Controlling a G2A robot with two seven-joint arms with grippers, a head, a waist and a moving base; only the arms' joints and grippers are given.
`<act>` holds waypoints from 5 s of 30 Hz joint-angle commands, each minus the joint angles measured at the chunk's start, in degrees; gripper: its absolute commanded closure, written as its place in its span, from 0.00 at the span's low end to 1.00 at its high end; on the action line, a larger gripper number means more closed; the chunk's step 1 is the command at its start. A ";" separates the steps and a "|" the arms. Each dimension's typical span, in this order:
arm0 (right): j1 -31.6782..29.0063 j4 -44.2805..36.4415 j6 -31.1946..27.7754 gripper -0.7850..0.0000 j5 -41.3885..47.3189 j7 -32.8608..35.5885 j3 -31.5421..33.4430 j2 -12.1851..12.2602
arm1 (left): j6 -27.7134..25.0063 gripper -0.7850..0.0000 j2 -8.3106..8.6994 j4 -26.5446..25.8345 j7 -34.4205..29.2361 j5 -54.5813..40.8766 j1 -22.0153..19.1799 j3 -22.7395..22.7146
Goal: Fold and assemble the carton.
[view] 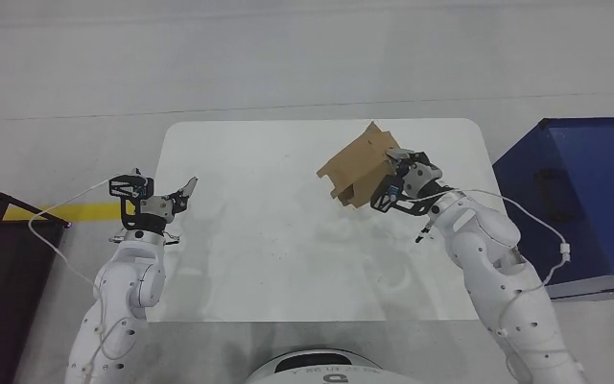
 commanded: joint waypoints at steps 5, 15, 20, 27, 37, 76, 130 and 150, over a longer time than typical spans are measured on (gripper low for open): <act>-0.40 -0.60 0.22 1.00 -0.36 0.74 0.82 0.07 | 0.00 0.00 0.00 0.00 0.00 0.00 0.00 0.00; -1.17 -0.29 2.56 1.00 0.61 -4.35 -0.50 -0.02 | -20.48 0.00 -0.41 -1.74 -16.14 -35.93 -0.05 2.55; -0.05 0.35 1.08 1.00 -0.86 -8.94 -2.56 0.11 | -29.59 0.00 0.11 -0.65 -32.40 -58.95 -4.67 4.36; 0.29 -1.03 0.01 1.00 -6.06 -12.70 -5.69 0.39 | -32.31 0.09 0.32 -0.03 -37.97 -61.77 -9.42 8.24; 1.29 -3.65 -1.78 1.00 -9.41 -15.48 -9.16 0.59 | -30.84 0.50 0.22 2.38 -42.96 -68.85 -14.53 14.22; -0.54 0.87 3.27 0.00 36.35 -9.42 -2.11 -1.21 | -6.32 1.00 0.24 14.14 -47.50 -105.59 -21.82 14.30; 3.80 9.66 -8.76 0.71 121.47 9.75 -18.14 -5.79 | -27.60 1.00 -4.17 18.06 -32.17 -102.96 -26.83 24.85; 3.44 12.77 -14.51 1.00 113.22 -1.86 -20.14 -7.47 | -26.21 1.00 -4.84 18.06 -34.35 -109.48 -26.00 25.00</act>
